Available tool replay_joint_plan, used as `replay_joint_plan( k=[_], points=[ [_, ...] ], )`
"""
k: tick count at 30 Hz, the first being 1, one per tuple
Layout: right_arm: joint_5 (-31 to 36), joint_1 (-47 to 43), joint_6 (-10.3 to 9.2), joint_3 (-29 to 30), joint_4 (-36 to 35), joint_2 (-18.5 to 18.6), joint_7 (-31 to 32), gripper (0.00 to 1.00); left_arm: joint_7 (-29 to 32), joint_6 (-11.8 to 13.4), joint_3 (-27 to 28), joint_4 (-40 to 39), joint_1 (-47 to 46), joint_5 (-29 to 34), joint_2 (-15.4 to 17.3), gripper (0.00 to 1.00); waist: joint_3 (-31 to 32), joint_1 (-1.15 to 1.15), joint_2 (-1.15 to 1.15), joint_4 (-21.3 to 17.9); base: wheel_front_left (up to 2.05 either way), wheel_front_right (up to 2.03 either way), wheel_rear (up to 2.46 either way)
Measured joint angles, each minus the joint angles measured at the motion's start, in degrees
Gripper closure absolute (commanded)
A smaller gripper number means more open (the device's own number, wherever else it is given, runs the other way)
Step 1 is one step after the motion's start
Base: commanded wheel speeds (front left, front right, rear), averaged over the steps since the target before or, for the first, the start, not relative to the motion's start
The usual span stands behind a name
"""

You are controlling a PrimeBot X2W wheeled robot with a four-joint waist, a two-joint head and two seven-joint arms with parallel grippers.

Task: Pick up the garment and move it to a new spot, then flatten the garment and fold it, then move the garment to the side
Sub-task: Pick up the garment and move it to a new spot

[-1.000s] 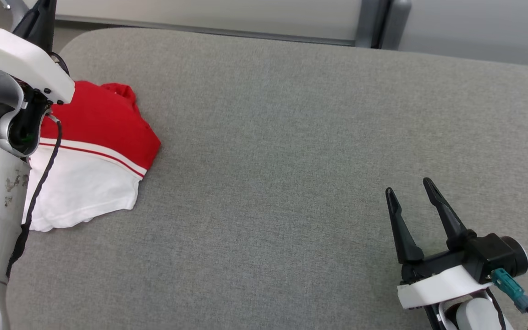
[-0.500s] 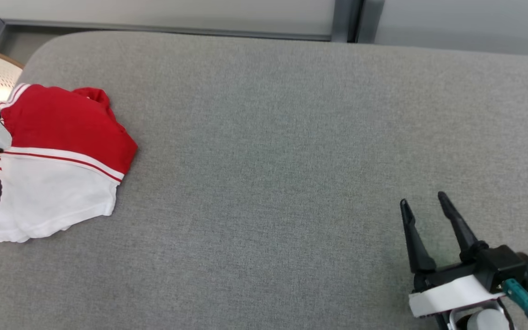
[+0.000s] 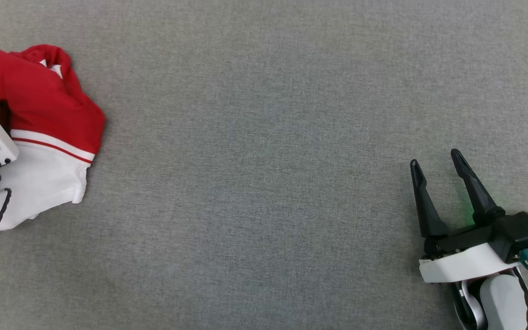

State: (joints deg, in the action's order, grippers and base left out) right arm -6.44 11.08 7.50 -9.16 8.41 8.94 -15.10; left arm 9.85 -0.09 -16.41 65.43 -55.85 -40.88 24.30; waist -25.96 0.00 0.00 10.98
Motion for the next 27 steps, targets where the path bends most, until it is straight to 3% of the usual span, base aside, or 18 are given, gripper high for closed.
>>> replay_joint_plan(
  k=[6, 7, 8, 11, 20, 27],
  points=[
    [-0.7, 0.4, 0.00, 1.1, -0.3, -0.6, 0.0, 0.00, 0.1, -1.3, 0.8, 4.2, -0.5, -1.5, -0.1, 0.00, -1.4, 0.00, 0.00, -1.5, 0.00, 0.00, 0.00],
    [-0.8, 0.5, 0.00, 1.2, -0.3, -0.8, 0.0, 0.00, 0.1, -1.5, 0.9, 4.6, -0.5, -1.7, -0.1, 0.36, -1.5, 0.00, 0.00, -1.6, 0.00, 0.00, 0.00],
    [-0.8, 0.5, 0.00, 1.3, -0.3, -0.8, 0.0, 0.00, 0.1, -1.8, 0.9, 5.0, -0.5, -1.8, -0.1, 1.00, -1.6, 0.00, 0.00, -1.8, 0.00, 0.00, 0.00],
    [-1.0, 0.7, 0.00, 1.4, -0.2, -1.0, 0.0, 0.00, -2.1, -2.6, 0.8, 5.5, -0.1, -1.8, 0.2, 1.00, -1.3, 0.00, 0.00, -2.0, 0.00, 0.00, 0.00],
    [-2.4, -0.5, -0.01, 1.2, 1.4, -3.4, 0.0, 0.00, -19.0, -5.4, 0.7, 2.3, 0.5, -0.7, 2.7, 1.00, 4.3, 0.00, 0.00, -2.7, 0.00, 0.00, 0.00],
    [-3.7, -4.2, -0.01, 1.0, 3.0, -5.1, 0.0, 0.00, -21.9, -6.3, -2.4, -4.9, -0.2, 2.2, 3.2, 1.00, 12.1, 0.00, 0.00, -2.6, 0.00, 0.00, 0.00]
  ],
)
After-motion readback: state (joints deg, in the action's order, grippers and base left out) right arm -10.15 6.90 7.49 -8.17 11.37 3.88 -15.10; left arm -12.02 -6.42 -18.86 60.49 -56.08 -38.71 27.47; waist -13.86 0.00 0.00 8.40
